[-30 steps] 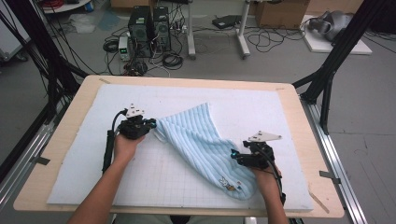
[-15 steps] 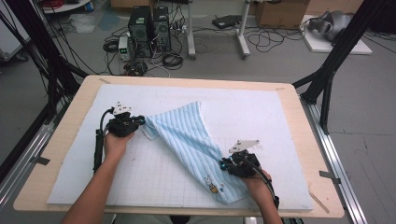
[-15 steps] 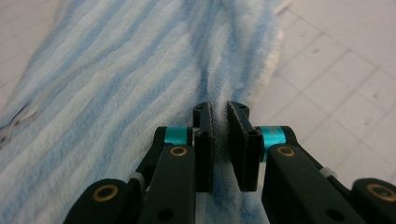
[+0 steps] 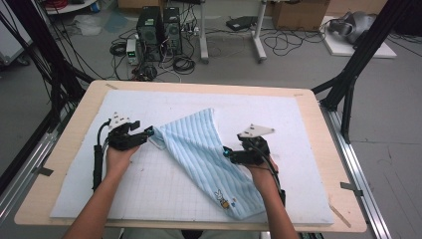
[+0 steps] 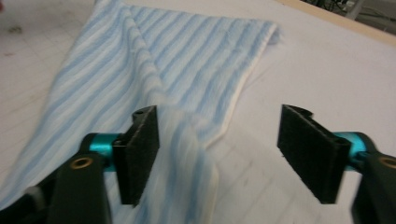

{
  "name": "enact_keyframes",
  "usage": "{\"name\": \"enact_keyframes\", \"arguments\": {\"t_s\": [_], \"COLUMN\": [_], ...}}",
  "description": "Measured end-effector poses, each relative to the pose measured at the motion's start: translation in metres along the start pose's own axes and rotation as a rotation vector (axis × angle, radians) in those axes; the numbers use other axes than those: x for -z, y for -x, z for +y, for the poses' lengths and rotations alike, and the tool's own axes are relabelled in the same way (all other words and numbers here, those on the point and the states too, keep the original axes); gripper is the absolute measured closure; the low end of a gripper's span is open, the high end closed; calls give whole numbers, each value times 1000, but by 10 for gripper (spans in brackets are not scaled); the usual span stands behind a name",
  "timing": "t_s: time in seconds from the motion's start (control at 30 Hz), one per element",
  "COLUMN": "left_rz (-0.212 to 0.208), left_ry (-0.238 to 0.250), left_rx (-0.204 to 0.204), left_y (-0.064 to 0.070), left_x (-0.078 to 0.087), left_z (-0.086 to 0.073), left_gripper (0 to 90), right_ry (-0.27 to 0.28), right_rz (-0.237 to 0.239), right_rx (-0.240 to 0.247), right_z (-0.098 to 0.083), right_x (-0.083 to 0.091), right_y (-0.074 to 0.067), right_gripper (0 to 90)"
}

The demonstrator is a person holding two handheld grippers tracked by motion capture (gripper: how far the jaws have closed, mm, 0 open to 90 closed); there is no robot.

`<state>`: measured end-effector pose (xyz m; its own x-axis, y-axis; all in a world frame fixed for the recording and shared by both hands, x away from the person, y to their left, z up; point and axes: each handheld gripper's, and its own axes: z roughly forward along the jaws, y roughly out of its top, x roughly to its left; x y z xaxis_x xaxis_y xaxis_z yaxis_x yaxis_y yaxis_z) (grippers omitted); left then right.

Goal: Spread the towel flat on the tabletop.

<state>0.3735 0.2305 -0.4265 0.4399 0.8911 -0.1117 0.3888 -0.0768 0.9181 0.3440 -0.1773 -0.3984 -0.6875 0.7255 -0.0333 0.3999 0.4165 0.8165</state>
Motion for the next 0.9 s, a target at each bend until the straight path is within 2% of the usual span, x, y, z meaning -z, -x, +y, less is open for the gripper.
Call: {"name": "enact_keyframes", "arguments": {"t_s": [0.1, 0.13, 0.23, 0.33, 0.37, 0.4, 0.47, 0.5, 0.53, 0.6, 0.67, 0.73, 0.83, 0.9], "left_rz": [-11, -15, -28, -36, -38, -39, -43, -39, -39, -43, -49, -56, -68, -84], "left_ry": [13, 2, -4, -6, -6, -10, -15, -19, -24, -31, -28, -30, -38, -48], "left_rx": [-4, -8, -15, -32, -35, -41, -51, -55, -55, -54, -50, -54, -56, -58], "left_y": [-1, -2, -1, 2, 3, 5, 7, 8, 9, 10, 12, 14, 18, 22], "left_x": [6, 8, 12, 14, 14, 14, 14, 13, 12, 11, 11, 12, 12, 9], "left_z": [-3, -4, -3, -2, -2, -2, -2, -2, -3, -3, -3, -2, -3, -4], "left_gripper": [391, 391, 386, 388, 389, 390, 392, 394, 394, 396, 400, 401, 400, 399], "right_ry": [2, -10, -51, -111, -121, -133, -191, -179, -175, -188, -202, -187, -120, -95], "right_rz": [26, 28, 81, 99, 106, 96, 70, 76, 74, 37, -21, -78, -197, -271], "right_rx": [28, 42, 21, 4, 14, 33, 61, 51, 13, 38, 75, 42, -60, -81], "right_z": [14, 18, 29, 34, 35, 35, 30, 29, 28, 29, 30, 29, 28, 28], "right_x": [-23, -32, -60, -87, -94, -101, -114, -115, -115, -114, -112, -107, -90, -80], "right_y": [1, 1, 2, 4, 5, 4, 2, 4, 7, 6, 8, 16, 34, 44], "right_gripper": [420, 431, 437, 495, 518, 538, 603, 632, 704, 847, 864, 866, 863, 863]}}
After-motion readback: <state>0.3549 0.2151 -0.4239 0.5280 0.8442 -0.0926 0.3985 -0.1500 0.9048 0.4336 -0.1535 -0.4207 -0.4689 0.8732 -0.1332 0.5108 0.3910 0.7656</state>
